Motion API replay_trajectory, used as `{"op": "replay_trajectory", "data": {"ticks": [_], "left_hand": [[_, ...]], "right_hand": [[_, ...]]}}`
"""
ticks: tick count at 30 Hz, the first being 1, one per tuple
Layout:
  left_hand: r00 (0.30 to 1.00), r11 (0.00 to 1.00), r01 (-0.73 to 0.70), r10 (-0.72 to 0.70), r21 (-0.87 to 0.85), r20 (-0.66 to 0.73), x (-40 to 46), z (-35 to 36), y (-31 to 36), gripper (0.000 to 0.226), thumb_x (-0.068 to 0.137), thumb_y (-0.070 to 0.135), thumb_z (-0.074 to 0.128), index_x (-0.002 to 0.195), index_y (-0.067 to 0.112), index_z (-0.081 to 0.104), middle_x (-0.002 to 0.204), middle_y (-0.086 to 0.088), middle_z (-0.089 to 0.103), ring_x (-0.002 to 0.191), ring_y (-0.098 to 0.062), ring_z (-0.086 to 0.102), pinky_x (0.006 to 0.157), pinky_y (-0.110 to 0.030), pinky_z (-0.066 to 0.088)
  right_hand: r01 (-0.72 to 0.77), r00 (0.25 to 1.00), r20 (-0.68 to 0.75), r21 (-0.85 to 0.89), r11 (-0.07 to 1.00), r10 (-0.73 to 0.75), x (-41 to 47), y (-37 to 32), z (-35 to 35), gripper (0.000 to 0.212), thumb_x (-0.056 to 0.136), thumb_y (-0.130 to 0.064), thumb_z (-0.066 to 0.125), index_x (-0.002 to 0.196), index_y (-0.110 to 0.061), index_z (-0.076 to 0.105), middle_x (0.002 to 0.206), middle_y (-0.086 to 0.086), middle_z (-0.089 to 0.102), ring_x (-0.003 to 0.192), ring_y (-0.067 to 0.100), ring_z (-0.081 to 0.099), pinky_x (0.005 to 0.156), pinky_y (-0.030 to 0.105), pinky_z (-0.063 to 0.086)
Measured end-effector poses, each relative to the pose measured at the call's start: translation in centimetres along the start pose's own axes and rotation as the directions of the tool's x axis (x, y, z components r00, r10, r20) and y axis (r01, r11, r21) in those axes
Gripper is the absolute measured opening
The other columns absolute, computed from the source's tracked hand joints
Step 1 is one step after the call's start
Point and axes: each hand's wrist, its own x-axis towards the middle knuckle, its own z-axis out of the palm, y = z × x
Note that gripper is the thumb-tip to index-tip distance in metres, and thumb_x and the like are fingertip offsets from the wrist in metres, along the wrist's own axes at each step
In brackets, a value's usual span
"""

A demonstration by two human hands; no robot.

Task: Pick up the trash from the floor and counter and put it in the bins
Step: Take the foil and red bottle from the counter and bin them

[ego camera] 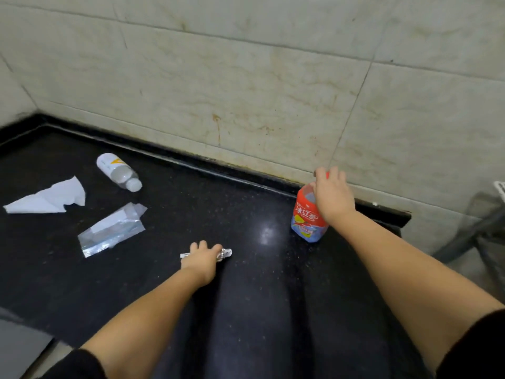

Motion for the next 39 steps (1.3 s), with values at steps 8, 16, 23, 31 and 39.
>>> {"op": "replay_trajectory", "data": {"ticks": [8, 16, 23, 31, 39], "left_hand": [[0.962, 0.962, 0.250, -0.259, -0.110, -0.081, -12.4, 3.3, 0.8, 0.052, 0.087, 0.008, 0.044, 0.135, 0.027, 0.038, 0.130, -0.010, 0.042, 0.126, -0.031, 0.035, 0.092, -0.045, 0.046], [0.723, 0.694, 0.641, -0.689, -0.328, -0.045, -32.7, 9.2, -7.9, 0.057, 0.083, 0.003, 0.042, 0.136, 0.025, 0.040, 0.130, -0.014, 0.046, 0.125, -0.034, 0.038, 0.099, -0.044, 0.042], [0.340, 0.239, 0.816, -0.935, -0.527, 0.102, -55.6, 19.4, -9.3, 0.057, 0.081, 0.000, 0.041, 0.132, 0.026, 0.042, 0.131, -0.012, 0.044, 0.126, -0.032, 0.036, 0.096, -0.042, 0.043], [-0.046, -0.310, 0.764, -0.901, -0.566, 0.432, -79.9, 37.0, -2.1, 0.049, 0.087, 0.010, 0.042, 0.132, 0.028, 0.041, 0.131, -0.011, 0.044, 0.127, -0.033, 0.037, 0.099, -0.048, 0.043], [-0.172, -0.602, 0.613, -0.734, -0.512, 0.657, -87.9, 51.3, 0.8, 0.056, 0.089, 0.023, 0.052, 0.141, 0.029, 0.032, 0.138, -0.014, 0.040, 0.127, -0.036, 0.036, 0.103, -0.050, 0.042]], "right_hand": [[0.202, 0.968, 0.051, 0.428, 0.881, -0.247, -5.5, -6.6, -1.2, 0.032, 0.100, -0.026, 0.044, 0.118, -0.001, 0.049, 0.123, 0.024, 0.048, 0.104, 0.045, 0.058, 0.081, 0.047, 0.047], [0.440, 0.720, 0.126, 0.677, 0.589, -0.683, -18.8, -21.5, -2.4, 0.028, 0.097, -0.026, 0.050, 0.113, -0.004, 0.050, 0.121, 0.018, 0.048, 0.101, 0.039, 0.057, 0.086, 0.041, 0.045], [0.574, 0.308, 0.191, 0.743, 0.343, -0.932, -40.9, -32.8, -2.0, 0.030, 0.094, -0.019, 0.057, 0.112, 0.004, 0.052, 0.120, 0.025, 0.050, 0.107, 0.039, 0.053, 0.093, 0.041, 0.040], [0.701, -0.108, 0.324, 0.695, 0.159, -0.940, -69.1, -35.0, -1.5, 0.035, 0.089, -0.021, 0.064, 0.112, 0.003, 0.052, 0.122, 0.024, 0.050, 0.109, 0.036, 0.052, 0.092, 0.038, 0.041], [0.769, -0.368, 0.486, 0.638, 0.034, -0.793, -90.1, -32.4, 4.8, 0.041, 0.089, -0.019, 0.065, 0.119, 0.005, 0.050, 0.128, 0.024, 0.042, 0.108, 0.038, 0.056, 0.095, 0.036, 0.043]]}}
